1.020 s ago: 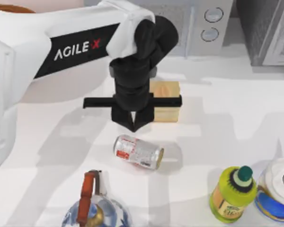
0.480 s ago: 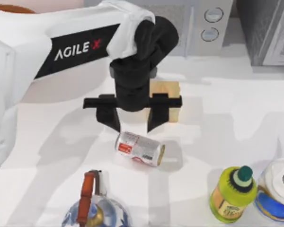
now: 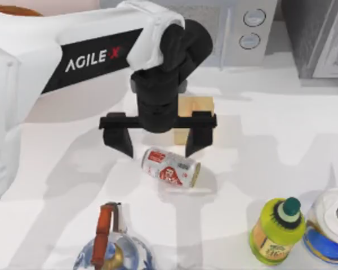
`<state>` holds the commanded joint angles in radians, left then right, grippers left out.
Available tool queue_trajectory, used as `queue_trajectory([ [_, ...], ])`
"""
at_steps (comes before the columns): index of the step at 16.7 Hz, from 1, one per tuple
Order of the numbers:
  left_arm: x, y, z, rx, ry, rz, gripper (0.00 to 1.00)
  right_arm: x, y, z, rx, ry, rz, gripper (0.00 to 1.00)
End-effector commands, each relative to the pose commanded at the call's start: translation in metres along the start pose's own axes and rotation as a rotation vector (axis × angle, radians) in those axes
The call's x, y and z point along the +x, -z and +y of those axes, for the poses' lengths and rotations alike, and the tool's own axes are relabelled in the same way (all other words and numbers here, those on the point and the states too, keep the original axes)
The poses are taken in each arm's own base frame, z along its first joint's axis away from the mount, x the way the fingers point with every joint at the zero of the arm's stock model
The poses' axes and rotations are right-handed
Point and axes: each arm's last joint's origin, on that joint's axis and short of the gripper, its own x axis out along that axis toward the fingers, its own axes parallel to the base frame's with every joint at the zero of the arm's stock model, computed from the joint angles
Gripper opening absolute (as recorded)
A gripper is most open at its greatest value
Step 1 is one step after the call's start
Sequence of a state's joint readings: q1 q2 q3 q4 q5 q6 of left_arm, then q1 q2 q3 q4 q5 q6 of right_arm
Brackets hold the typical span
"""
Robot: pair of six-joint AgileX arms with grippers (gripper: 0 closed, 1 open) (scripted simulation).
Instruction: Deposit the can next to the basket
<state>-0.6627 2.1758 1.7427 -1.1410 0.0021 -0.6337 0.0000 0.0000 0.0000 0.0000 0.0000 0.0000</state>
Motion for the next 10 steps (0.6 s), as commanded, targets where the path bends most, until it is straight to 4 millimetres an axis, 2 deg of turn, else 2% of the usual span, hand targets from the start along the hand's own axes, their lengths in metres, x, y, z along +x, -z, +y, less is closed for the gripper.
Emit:
queue_trajectory([
  [4,-0.005,-0.001,0.0,-0.003,0.001,-0.002,1.0,0.0,0.0,0.0,0.0,0.0,0.0,1.0],
  [10,-0.039,0.0,0.001,-0.001,-0.001,0.001,1.0,0.0,0.0,0.0,0.0,0.0,0.0,1.0],
])
